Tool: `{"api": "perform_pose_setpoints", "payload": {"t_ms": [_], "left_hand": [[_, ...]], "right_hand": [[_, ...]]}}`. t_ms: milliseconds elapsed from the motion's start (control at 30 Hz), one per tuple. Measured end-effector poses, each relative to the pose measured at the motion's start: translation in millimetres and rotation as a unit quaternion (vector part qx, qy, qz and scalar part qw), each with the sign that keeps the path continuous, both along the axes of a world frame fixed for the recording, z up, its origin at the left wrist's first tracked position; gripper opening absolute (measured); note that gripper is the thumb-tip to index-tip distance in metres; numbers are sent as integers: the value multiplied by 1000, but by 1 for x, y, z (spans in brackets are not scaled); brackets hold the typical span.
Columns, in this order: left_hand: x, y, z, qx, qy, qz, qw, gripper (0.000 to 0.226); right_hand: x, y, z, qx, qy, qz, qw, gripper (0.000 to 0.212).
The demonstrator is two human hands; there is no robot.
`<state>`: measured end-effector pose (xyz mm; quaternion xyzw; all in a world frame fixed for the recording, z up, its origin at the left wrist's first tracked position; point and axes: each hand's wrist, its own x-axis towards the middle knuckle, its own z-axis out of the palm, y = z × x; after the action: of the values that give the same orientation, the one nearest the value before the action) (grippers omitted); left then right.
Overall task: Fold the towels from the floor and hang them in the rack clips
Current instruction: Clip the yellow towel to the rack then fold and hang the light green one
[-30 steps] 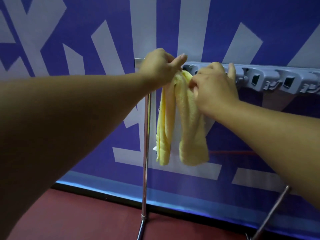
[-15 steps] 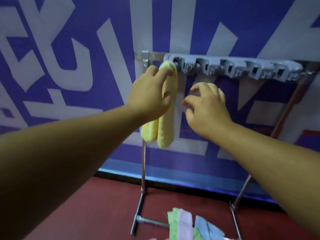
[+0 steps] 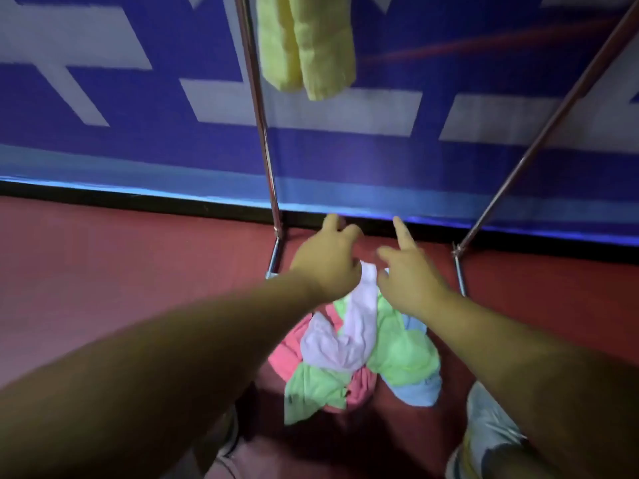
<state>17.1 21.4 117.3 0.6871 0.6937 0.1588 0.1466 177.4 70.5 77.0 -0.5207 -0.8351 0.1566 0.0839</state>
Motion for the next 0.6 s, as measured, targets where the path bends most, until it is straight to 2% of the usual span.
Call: {"api": "perform_pose_setpoints", "payload": {"t_ms": [133,300,400,500,600], "left_hand": [[7,5,-97,-161,-6,6,987,42],[-1,12,-189,-295,4,-4,955,46],[-8,19,-231,-330,11,3,944,41],[-12,24,-262,-330,-4,11,944,35],[-9,21,-281,-338,-20,31,941,33]], "right_hand": [[20,-6,-109,-118,-67,8,991,40],[31,-9,-204,-206,-99,-27,973,33],[39,7,-239,-210,-189,-76,956,35],[64,25,-273,-234,-276,-126,924,40],[85,20,-301,-248,-310,-128,909,36]]}}
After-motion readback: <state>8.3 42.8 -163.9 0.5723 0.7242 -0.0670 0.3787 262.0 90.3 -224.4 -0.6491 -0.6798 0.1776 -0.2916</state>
